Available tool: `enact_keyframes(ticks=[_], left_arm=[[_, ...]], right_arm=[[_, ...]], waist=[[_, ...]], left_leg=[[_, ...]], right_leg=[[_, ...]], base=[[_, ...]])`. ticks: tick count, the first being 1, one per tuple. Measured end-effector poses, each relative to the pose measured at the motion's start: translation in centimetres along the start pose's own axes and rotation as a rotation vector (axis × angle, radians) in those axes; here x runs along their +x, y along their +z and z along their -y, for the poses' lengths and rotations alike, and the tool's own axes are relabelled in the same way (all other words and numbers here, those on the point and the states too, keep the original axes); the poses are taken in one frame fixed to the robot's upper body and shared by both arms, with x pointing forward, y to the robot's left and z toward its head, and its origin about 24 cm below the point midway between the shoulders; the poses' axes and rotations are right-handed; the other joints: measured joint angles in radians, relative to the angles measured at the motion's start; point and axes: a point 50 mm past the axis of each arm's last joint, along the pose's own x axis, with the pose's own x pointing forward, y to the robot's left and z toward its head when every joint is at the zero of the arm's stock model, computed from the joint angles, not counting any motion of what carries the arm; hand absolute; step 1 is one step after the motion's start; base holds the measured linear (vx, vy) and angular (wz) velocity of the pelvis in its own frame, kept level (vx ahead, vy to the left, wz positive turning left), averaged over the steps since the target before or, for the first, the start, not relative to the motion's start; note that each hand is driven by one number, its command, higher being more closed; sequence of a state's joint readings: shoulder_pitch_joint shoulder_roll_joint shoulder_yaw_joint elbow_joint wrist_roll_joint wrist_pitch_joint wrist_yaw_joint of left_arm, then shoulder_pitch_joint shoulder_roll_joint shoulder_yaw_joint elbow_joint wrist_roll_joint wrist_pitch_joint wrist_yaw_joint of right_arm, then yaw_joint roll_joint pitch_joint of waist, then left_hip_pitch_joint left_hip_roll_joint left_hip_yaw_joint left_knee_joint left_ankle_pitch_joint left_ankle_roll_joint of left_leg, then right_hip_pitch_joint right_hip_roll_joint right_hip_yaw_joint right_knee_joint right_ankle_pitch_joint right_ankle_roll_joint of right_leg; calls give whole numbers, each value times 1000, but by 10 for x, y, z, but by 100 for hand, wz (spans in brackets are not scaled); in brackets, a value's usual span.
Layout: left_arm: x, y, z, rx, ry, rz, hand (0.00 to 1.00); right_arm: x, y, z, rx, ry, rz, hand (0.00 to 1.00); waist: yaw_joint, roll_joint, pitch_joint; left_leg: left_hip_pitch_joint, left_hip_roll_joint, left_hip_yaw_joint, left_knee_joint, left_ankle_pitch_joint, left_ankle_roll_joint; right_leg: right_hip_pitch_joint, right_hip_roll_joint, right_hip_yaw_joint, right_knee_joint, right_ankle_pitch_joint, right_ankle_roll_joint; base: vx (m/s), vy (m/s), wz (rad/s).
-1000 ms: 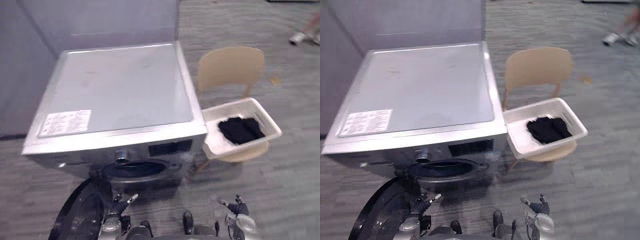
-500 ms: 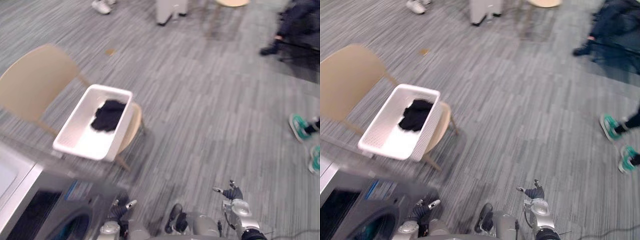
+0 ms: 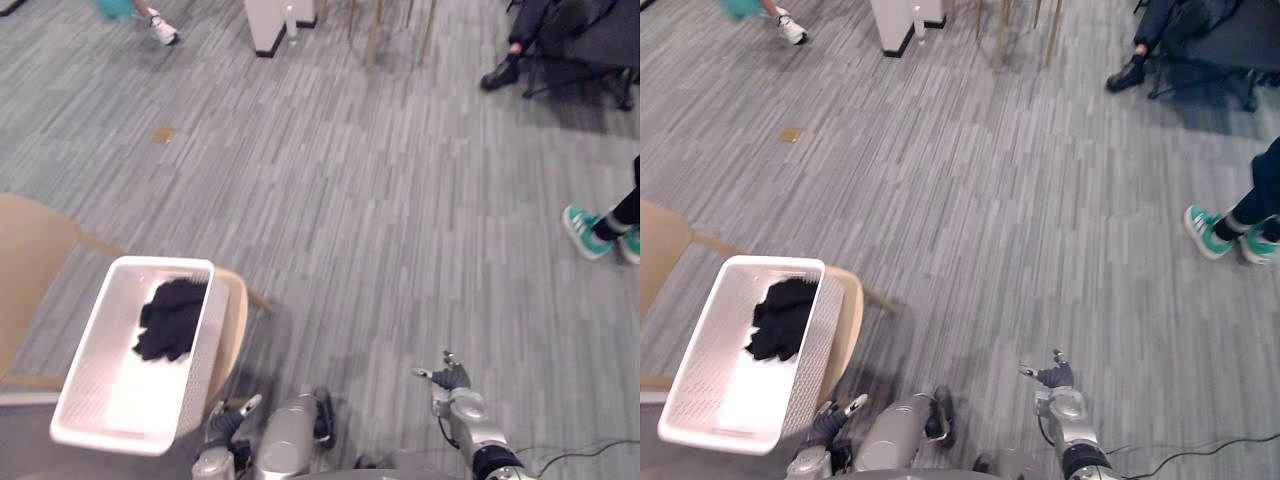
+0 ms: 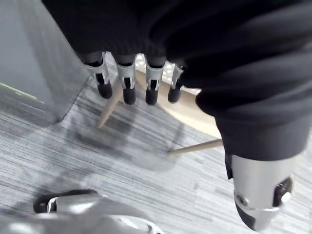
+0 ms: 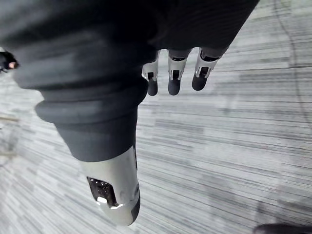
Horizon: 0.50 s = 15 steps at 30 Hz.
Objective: Pick up the laundry basket with both hands and put the clothes into the washing machine.
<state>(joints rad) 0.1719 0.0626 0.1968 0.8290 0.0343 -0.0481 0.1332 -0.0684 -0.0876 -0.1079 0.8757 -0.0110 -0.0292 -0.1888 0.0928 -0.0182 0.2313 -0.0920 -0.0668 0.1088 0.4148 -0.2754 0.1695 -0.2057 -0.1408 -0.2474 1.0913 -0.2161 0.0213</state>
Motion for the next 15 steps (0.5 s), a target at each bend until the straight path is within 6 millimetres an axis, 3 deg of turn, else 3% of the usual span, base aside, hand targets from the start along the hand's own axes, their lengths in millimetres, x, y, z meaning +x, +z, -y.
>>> enact_keyframes(ticks=[2, 3, 4, 5, 6, 7, 8, 9, 10, 12, 14, 15], left_arm=[[-1, 3, 12, -31, -21, 8, 0], [-1, 8, 16, -39, -28, 22, 0], [1, 16, 19, -47, -33, 45, 0], [3, 26, 26, -57, -49, 75, 0], [4, 31, 28, -59, -53, 87, 0], [5, 37, 29, -64, -53, 105, 0], [5, 37, 32, -75, -56, 101, 0], [0, 35, 43, -107, -66, 97, 0], [-2, 36, 51, -118, -86, 100, 0], [-2, 38, 49, -143, -79, 106, 0], [-2, 41, 50, -150, -81, 121, 0], [-2, 42, 50, -157, -83, 122, 0]], right_arm=[[-2, 3, 8, 12, -24, 30, 0], [-2, 5, 9, 17, -25, 45, 0], [-5, 5, 10, 25, -27, 57, 0], [-8, 2, 12, 38, -37, 59, 0], [-9, 0, 13, 47, -46, 54, 0], [-13, -7, 10, 66, -49, 36, 0], [-14, -11, 9, 66, -50, 23, 0], [-12, -7, 13, 60, -56, 35, 0], [-12, 0, 16, 63, -63, 68, 0], [-12, 12, 16, 71, -66, 118, 0], [-11, 22, 18, 83, -82, 155, 0], [-10, 29, 19, 90, -86, 184, 0]], waist=[[2, 50, 8], [3, 56, 5], [0, 64, 2], [-6, 67, 1], [-5, 65, 0], [8, 37, -10], [7, 54, -10], [13, 92, -26], [27, 94, -29], [29, 93, -29], [31, 90, -27], [32, 92, -29]], left_leg=[[72, 2, -152, -25, 0, 0], [80, 1, -195, -26, 0, -1], [85, -1, -281, -15, -6, -18], [85, -6, -369, 14, -30, -70], [85, -8, -401, 34, -49, -102], [82, -27, -445, 79, -96, -174], [74, -19, -470, 105, -118, -204], [47, 21, -498, 127, -108, -233], [34, 48, -496, 105, -79, -282], [24, 80, -475, 58, -51, -301], [-1, 119, -382, -8, -50, -303], [-10, 140, -289, -58, 50, -269]], right_leg=[[-86, 11, 26, -158, -57, -2], [-105, 25, 57, -226, -59, 1], [-132, 60, 153, -377, -58, 21], [-142, 86, 262, -516, -34, 59], [-141, 86, 301, -584, -8, 82], [-120, 56, 338, -734, 148, 84], [-109, 48, 307, -710, 165, 103], [-86, 53, 223, -708, 159, 83], [-62, 37, 152, -717, 142, 57], [-7, 19, 51, -737, 126, 31], [49, -3, -29, -746, 115, 15], [77, -17, -88, -742, 110, 19]], base=[[488, -79, 142], [473, -146, 180], [465, -219, 218], [456, -253, 232], [459, -323, 233], [365, -313, 180], [401, -365, 200], [330, -347, 175], [340, -396, 165], [243, -349, 179], [139, -188, 192], [49, -35, 153]])
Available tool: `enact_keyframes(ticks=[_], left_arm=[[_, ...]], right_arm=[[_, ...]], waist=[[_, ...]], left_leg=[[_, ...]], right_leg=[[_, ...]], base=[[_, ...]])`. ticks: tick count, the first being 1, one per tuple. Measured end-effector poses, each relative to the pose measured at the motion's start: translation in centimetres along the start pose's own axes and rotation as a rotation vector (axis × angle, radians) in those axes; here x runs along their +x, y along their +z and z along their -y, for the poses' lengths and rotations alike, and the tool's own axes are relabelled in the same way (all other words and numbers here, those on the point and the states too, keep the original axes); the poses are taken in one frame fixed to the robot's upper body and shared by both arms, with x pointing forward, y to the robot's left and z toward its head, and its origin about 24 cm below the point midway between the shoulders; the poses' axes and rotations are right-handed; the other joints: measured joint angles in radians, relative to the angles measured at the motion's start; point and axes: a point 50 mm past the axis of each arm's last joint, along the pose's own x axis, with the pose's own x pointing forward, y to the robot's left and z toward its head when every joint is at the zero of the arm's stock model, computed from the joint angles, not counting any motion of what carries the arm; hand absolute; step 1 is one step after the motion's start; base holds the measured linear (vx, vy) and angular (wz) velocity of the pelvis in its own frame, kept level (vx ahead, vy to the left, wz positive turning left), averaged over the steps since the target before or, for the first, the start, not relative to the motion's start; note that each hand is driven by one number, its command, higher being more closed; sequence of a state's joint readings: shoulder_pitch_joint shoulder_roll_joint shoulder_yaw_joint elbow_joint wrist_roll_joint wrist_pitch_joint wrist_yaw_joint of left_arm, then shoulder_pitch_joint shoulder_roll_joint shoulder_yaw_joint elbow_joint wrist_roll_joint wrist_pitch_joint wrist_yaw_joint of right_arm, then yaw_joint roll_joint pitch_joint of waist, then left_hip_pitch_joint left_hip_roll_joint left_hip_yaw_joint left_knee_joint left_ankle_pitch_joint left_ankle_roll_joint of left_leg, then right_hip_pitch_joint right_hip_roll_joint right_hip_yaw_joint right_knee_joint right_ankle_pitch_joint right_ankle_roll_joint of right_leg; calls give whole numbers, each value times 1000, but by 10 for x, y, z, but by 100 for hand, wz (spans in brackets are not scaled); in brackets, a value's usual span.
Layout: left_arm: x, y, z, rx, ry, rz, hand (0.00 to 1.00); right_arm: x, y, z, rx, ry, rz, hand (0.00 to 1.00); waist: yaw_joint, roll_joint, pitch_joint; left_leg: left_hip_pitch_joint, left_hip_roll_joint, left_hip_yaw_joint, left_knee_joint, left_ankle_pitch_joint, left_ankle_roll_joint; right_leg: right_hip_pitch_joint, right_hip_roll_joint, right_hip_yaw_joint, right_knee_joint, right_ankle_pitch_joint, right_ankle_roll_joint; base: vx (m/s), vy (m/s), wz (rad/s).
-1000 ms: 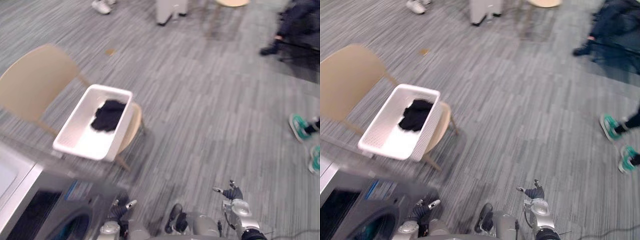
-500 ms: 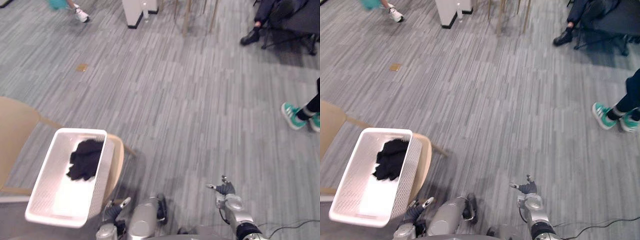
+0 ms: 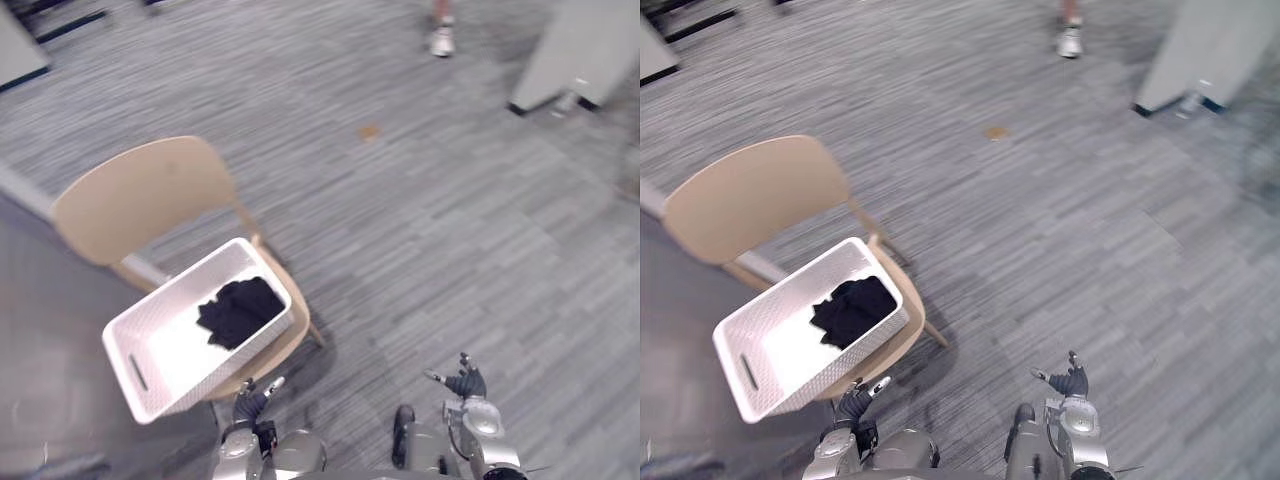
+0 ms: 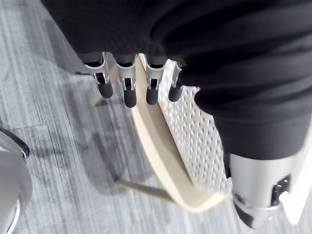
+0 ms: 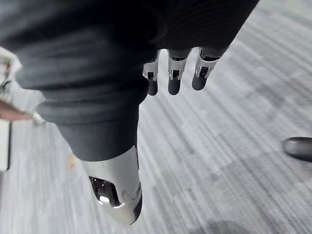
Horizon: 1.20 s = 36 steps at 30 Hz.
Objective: Pick up the laundry basket with both hands and put the clothes into the washing machine.
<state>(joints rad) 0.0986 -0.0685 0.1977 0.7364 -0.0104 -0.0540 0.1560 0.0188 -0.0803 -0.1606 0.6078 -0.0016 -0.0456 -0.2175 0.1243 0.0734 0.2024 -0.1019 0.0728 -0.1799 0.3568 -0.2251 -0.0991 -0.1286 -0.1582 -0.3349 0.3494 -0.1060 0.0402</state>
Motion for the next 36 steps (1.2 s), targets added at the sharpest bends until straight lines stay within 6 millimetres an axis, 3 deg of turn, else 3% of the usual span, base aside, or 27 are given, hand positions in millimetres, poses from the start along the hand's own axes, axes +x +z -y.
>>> enact_keyframes(ticks=[3, 4, 5, 7, 10, 11, 12, 13, 14, 15, 17, 19, 20, 21, 22, 23, 26, 31, 36], left_arm=[[-1, -1, -4, -13, 10, 0, 0], [-2, -4, -6, 4, 7, -7, 0], [-2, -5, -6, 26, -4, -10, 0], [-1, -8, -10, 47, 4, -27, 0], [0, -14, -22, 96, 16, -52, 0], [0, -15, -24, 119, 14, -56, 0], [0, -16, -26, 122, 18, -60, 0], [0, -18, -30, 132, 24, -65, 0], [-1, -19, -33, 138, 29, -70, 0], [-2, -21, -38, 159, 35, -78, 0], [-3, -24, -48, 201, 52, -83, 0], [-3, -24, -50, 213, 56, -82, 0], [-3, -24, -50, 214, 54, -82, 0], [-3, -24, -49, 221, 51, -83, 0], [-2, -23, -48, 238, 42, -78, 0], [-1, -21, -48, 256, 38, -74, 0], [-1, -23, -38, 271, 10, -70, 0], [-1, -25, -37, 275, 5, -75, 0], [2, -18, -32, 295, -14, -41, 0]], right_arm=[[4, 12, -3, 26, -3, 41, 0], [6, 14, -4, 47, -12, 45, 0], [9, 14, -2, 53, -22, 33, 0], [12, 13, 1, 50, -35, 16, 0], [10, 4, 6, 35, -49, -14, 0], [11, 5, 9, 25, -52, -13, 0], [12, 6, 10, 20, -53, -10, 0], [12, 9, 10, -2, -47, 1, 0], [13, 11, 8, -29, -36, 10, 0], [12, 16, 3, -62, -10, 34, 0], [11, 30, -5, -109, 21, 103, 0], [11, 48, -3, -187, 30, 198, 0], [11, 51, 0, -208, 24, 213, 0], [12, 58, 5, -254, 14, 245, 0], [12, 66, 9, -290, 6, 283, 0], [11, 70, 11, -308, 5, 303, 0], [18, 105, 10, -495, 64, 436, 0], [21, 126, 3, -667, 131, 524, 0], [34, 144, -6, -878, 158, 569, 0]], waist=[[6, -39, -9], [4, -47, -12], [4, -49, -12], [-3, -52, -13], [-5, -70, -24], [-11, -71, -24], [-14, -72, -23], [-22, -74, -22], [-30, -74, -22], [-40, -75, -22], [-64, -82, -23], [-82, -85, -24], [-82, -82, -22], [-84, -85, -24], [-85, -94, -27], [-89, -107, -33], [-79, -41, -47], [-76, -33, -47], [-52, -26, -17]], left_leg=[[-30, -5, 187, -35, 54, 40], [-45, 8, 277, -59, 51, 45], [-59, 34, 382, -70, 33, 73], [-71, 59, 505, -64, 57, 73], [-62, -16, 462, -70, 54, 89], [-55, -36, 450, -62, 32, 121], [-45, -46, 443, -58, 20, 126], [-22, -63, 428, -58, 10, 137], [-10, -68, 420, -58, 6, 143], [13, -69, 398, -58, -2, 149], [30, -73, 350, -68, -10, 159], [38, -76, 295, -74, -5, 164], [40, -76, 279, -74, -1, 157], [41, -79, 245, -71, 3, 146], [29, -94, 205, -52, -4, 127], [24, -103, 184, -35, -10, 117], [-13, -74, 89, -50, -3, 76], [-35, -49, -23, -111, 43, 22], [-88, -71, -102, -154, 112, 17]], right_leg=[[45, -58, -101, -24, -25, 15], [63, -69, -151, -58, -25, 16], [77, -76, -191, -85, -23, 20], [105, -98, -240, -114, -4, 61], [135, -161, -273, -103, -1, 106], [124, -200, -273, -17, -12, 122], [114, -226, -267, 45, -13, 123], [68, -281, -235, 201, 0, 78], [34, -299, -198, 284, 19, 16], [-40, -285, -80, 405, 5, -18], [-100, -187, 65, 428, -61, 23], [-123, -55, 197, 233, -89, 51], [-124, -28, 225, 177, -88, 52], [-122, 13, 281, 58, -72, 69], [-114, 27, 320, -33, -8, 67], [-110, 24, 323, -39, 61, 65], [-103, 39, 229, -65, 71, 41], [-72, 51, 102, -111, 77, 30], [-72, 34, 25, -165, 92, 8]], base=[[7, 2, 133], [-40, 86, 121], [-34, 91, 102], [9, 126, 86], [32, 208, 59], [24, 206, 49], [10, 203, 38], [15, 165, 27], [46, 195, 34], [49, 117, 47], [88, 41, 61], [136, -49, 75], [149, -90, 96], [165, -108, 108], [172, -131, 120], [202, -178, 110], [203, -196, 75], [95, -155, 68], [-27, -41, 59]])
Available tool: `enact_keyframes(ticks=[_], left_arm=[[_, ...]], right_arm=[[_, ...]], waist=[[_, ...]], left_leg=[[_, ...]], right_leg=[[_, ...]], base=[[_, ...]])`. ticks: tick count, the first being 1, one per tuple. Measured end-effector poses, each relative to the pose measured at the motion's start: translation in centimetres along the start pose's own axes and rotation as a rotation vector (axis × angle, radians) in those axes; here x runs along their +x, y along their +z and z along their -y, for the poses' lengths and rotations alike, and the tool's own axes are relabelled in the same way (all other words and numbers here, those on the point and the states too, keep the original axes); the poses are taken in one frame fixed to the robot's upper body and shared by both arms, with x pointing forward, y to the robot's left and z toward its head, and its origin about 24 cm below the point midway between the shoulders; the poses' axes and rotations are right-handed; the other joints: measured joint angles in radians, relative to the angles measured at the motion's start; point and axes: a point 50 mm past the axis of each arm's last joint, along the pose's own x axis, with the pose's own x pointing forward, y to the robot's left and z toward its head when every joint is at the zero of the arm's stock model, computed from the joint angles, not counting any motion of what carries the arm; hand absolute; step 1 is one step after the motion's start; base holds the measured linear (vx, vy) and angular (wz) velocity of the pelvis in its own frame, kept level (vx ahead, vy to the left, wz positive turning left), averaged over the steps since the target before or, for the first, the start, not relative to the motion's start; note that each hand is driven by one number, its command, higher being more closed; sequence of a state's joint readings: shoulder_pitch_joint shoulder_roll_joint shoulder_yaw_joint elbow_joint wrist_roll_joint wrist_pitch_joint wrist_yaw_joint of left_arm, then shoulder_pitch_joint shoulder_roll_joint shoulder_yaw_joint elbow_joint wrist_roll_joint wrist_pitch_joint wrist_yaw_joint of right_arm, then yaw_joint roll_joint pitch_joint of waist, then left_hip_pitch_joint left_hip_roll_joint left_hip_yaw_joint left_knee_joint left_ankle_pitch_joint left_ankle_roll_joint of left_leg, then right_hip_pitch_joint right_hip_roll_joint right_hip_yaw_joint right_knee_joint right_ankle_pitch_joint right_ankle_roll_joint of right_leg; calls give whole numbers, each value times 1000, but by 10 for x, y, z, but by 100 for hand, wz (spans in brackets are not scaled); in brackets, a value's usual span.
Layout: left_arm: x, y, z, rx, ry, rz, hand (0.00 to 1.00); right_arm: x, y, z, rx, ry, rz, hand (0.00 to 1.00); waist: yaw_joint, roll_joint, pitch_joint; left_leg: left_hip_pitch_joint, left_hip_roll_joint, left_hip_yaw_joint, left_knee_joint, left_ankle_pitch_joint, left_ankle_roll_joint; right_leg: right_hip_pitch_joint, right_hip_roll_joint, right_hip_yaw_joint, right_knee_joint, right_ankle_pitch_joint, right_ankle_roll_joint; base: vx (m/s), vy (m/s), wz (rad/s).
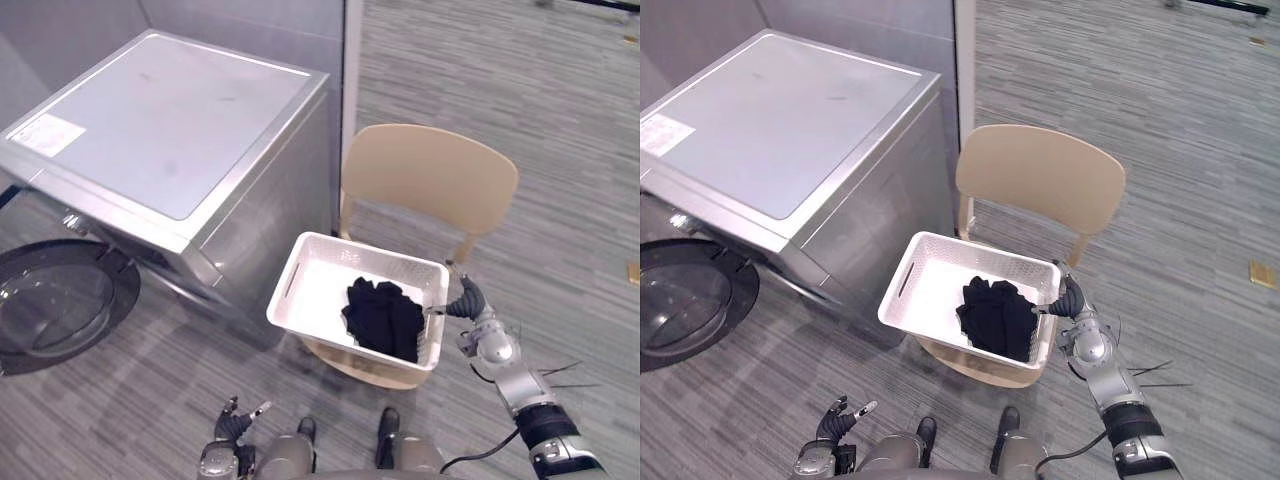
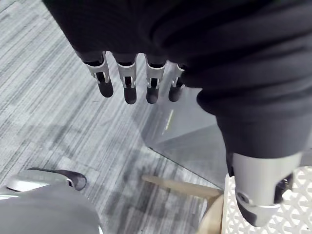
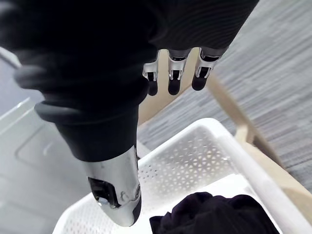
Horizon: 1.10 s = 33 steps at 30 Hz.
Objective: Pick up the laundry basket with both hands and put the clothes into the washing machine.
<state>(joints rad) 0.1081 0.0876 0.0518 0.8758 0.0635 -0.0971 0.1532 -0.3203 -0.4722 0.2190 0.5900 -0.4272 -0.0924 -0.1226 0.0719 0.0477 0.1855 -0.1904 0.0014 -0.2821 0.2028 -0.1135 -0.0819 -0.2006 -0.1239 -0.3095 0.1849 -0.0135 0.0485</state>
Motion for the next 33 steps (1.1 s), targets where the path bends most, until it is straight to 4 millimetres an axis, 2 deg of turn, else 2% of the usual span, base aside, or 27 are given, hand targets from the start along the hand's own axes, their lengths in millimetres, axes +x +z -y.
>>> enact_keyframes(ticks=[2, 3, 4, 6, 8, 12, 14, 18, 19, 23, 27, 29, 33], left_arm=[[1, 5, 2, 16, -9, 18, 0], [3, 8, 2, 17, -8, 29, 0], [4, 11, 2, 17, -8, 38, 0], [5, 14, 2, 17, -8, 46, 0], [5, 16, 2, 16, -5, 55, 0], [11, 37, 4, -9, -1, 117, 0], [14, 51, 6, -15, 1, 162, 0], [16, 69, 15, -68, -10, 204, 0], [16, 74, 19, -83, -14, 221, 0], [14, 90, 30, -119, -36, 269, 0], [15, 101, 33, -131, -45, 296, 0], [15, 103, 34, -131, -47, 299, 0], [14, 103, 40, -104, -72, 303, 0]], right_arm=[[9, 3, 2, -57, 20, 2, 0], [15, 7, 4, -97, 30, 9, 0], [21, 9, 7, -141, 38, 8, 0], [27, 10, 12, -199, 46, 2, 0], [35, 15, 18, -259, 47, 6, 0], [50, 24, 49, -361, -35, -9, 0], [55, 20, 63, -386, -67, -54, 0], [61, 27, 81, -397, -142, -87, 0], [62, 27, 83, -398, -152, -95, 100], [65, 35, 85, -423, -172, -83, 100], [71, 55, 94, -439, -198, -32, 100], [72, 65, 89, -417, -188, 6, 100], [71, 85, 64, -292, -120, 96, 100]], waist=[[5, 12, 20], [17, 20, 44], [34, 28, 69], [56, 36, 100], [56, 40, 125], [67, 46, 194], [82, 50, 210], [84, 50, 213], [88, 49, 216], [82, 46, 221], [86, 40, 223], [88, 39, 224], [85, 31, 229]], left_leg=[[-42, -8, -32, -23, 34, -4], [-63, -11, -44, -33, 52, -14], [-79, -12, -49, -39, 63, -4], [-92, -16, -56, -62, 86, -7], [-111, -20, -64, -83, 106, -13], [-165, -22, -64, -132, 165, -14], [-193, -18, -66, -168, 195, -18], [-235, -12, -58, -239, 241, -19], [-241, -11, -53, -243, 245, -16], [-267, -10, -40, -242, 257, -25], [-266, -6, -19, -242, 266, -29], [-263, -2, -15, -241, 266, -30], [-226, 7, -13, -243, 267, -31]], right_leg=[[-34, -12, -34, 2, 11, -8], [-55, -16, -44, 3, 20, -11], [-75, -19, -46, 13, 20, -12], [-106, -31, -49, 41, 19, -14], [-139, -43, -53, 67, 16, -18], [-244, -69, -51, 134, 9, -26], [-297, -75, -50, 156, 6, -27], [-387, -94, -52, 200, -2, -36], [-394, -99, -55, 209, -5, -38], [-421, -118, -71, 241, -24, -34], [-427, -122, -71, 264, -35, -43], [-427, -120, -71, 266, -38, -46], [-388, -104, -63, 248, -38, -47]], base=[[-140, -2, 54], [-168, -3, 29], [-178, -9, 22], [-178, -10, 17], [-172, -4, 15], [-176, -25, 8], [-163, -79, 7], [-98, -101, 9], [-44, -56, 13], [-26, -50, 14], [2, -70, 3], [26, -92, -7], [38, -83, -7]])
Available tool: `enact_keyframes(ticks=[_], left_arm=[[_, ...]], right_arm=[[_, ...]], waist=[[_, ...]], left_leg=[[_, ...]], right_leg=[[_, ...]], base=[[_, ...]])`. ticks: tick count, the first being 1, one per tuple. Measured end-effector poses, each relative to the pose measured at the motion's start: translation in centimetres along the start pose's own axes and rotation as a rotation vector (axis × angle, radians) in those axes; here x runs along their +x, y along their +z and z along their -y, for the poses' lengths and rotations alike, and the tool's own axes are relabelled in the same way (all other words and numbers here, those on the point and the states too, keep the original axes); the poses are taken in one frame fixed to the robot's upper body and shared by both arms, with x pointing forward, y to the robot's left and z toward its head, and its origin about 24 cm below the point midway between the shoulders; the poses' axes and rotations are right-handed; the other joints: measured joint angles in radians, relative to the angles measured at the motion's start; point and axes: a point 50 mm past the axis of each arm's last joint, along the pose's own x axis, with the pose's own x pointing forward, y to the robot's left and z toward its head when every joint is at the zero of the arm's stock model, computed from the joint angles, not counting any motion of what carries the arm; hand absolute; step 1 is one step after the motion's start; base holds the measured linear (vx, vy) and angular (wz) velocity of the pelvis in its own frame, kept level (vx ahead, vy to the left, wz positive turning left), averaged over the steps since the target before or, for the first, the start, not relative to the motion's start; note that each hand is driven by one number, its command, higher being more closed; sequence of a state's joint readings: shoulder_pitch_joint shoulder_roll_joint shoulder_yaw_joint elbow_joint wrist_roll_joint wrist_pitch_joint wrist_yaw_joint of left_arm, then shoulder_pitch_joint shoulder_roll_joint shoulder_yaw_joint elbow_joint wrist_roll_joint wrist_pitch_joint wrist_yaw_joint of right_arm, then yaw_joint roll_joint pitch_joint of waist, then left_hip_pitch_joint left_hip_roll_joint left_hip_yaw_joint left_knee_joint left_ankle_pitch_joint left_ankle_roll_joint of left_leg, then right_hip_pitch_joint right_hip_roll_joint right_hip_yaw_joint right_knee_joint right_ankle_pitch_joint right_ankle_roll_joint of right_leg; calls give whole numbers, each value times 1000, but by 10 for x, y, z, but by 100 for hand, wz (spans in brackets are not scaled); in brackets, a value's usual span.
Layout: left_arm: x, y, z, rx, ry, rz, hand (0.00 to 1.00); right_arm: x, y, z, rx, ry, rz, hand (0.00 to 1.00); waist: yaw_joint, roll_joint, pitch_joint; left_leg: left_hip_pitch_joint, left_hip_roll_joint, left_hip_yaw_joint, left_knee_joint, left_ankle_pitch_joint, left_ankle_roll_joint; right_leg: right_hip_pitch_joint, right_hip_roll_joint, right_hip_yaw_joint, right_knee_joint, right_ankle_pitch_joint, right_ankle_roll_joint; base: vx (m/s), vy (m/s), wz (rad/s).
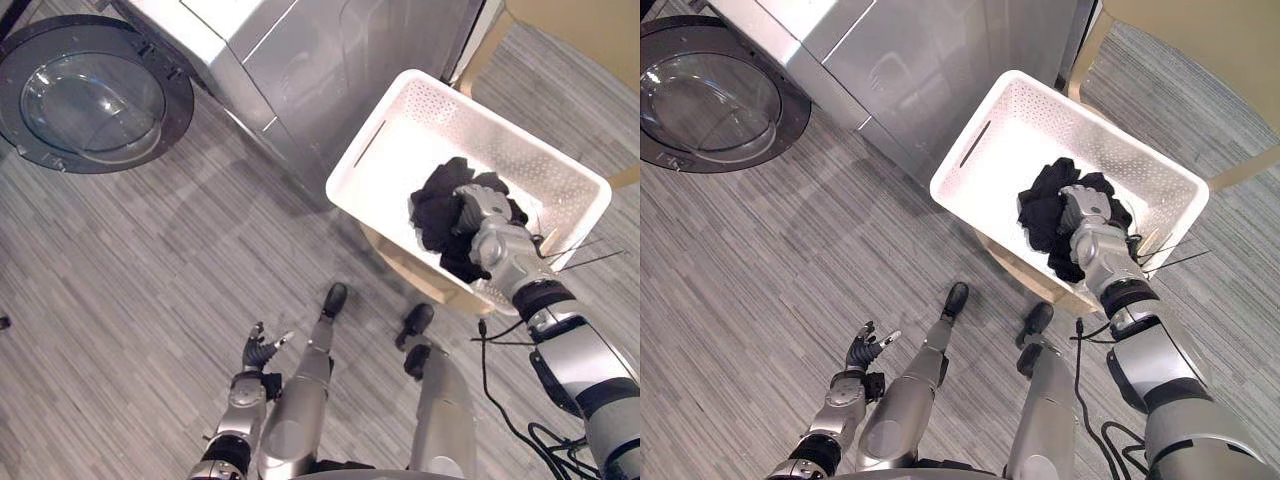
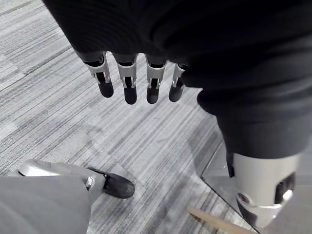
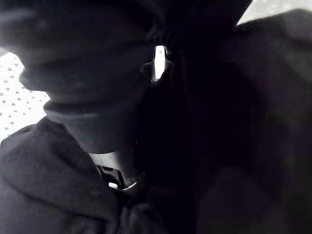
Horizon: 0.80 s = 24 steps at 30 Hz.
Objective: Pick up the laundry basket with both hands and put the clothes into the washing machine.
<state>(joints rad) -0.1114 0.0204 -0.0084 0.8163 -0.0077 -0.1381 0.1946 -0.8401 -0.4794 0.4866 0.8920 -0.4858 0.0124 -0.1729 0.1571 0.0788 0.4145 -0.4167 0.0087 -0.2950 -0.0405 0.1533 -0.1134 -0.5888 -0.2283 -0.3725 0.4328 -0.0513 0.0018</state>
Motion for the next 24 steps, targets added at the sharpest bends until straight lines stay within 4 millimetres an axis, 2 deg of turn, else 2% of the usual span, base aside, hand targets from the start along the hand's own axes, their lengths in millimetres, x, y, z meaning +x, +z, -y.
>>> enact_keyframes(ticks=[3, 6, 9, 11, 12, 14, 18, 19, 21, 24], left_arm=[[0, -1, -3, 8, 6, -3, 0], [1, -2, -15, 32, 27, -5, 0], [0, -8, -28, 55, 54, -20, 0], [-5, -19, -35, 57, 73, -62, 0], [-6, -20, -35, 57, 73, -67, 0], [-11, -33, -37, 58, 65, -111, 0], [-17, -43, -44, 32, 96, -147, 0], [-21, -50, -48, 25, 111, -172, 0], [-27, -59, -55, 11, 137, -205, 0], [-35, -71, -59, -10, 161, -245, 0]], right_arm=[[-4, 10, -3, 126, -16, 34, 100], [-7, 12, 15, 293, -107, 56, 100], [-15, 2, 18, 479, -168, 32, 100], [-27, -10, 3, 672, -180, -26, 100], [-29, -12, 1, 699, -182, -33, 100], [-45, -23, -24, 883, -175, -107, 100], [-73, -37, -62, 1165, -175, -231, 100], [-83, -40, -73, 1251, -175, -271, 100], [-93, -40, -84, 1351, -185, -299, 100], [-104, -39, -91, 1577, -227, -310, 100]], waist=[[-2, -10, 5], [-3, -18, 0], [-8, -33, -11], [-20, -44, -40], [-21, -44, -41], [-37, -48, -86], [-43, -51, -129], [-46, -52, -167], [-65, -54, -201], [-67, -64, -230]], left_leg=[[62, 16, -5, -17, -1, -1], [93, 36, -5, -31, -3, -2], [114, 46, -4, -39, -3, -1], [134, 47, -2, -45, -4, 1], [139, 46, -2, -44, -5, 2], [153, 39, 2, -31, -19, 9], [212, 25, 25, -8, -54, 20], [216, 25, 29, -5, -66, 24], [226, 24, 34, 7, -83, 25], [257, 23, 65, 18, -108, 31]], right_leg=[[72, 23, -5, -36, 2, 1], [120, 56, -3, -102, 16, 15], [152, 85, 21, -150, 34, 25], [186, 93, 20, -183, 52, 24], [193, 94, 20, -188, 53, 24], [231, 101, 22, -233, 76, 26], [317, 111, 43, -299, 94, 46], [329, 113, 48, -319, 100, 54], [358, 117, 57, -353, 109, 63], [399, 126, 91, -404, 134, 65]], base=[[24, -69, -4], [-12, -48, -9], [7, -42, -11], [61, -23, -5], [95, -12, 5], [90, 1, -4], [81, 19, -16], [50, 35, -18], [49, 28, -13], [37, 34, -28]])
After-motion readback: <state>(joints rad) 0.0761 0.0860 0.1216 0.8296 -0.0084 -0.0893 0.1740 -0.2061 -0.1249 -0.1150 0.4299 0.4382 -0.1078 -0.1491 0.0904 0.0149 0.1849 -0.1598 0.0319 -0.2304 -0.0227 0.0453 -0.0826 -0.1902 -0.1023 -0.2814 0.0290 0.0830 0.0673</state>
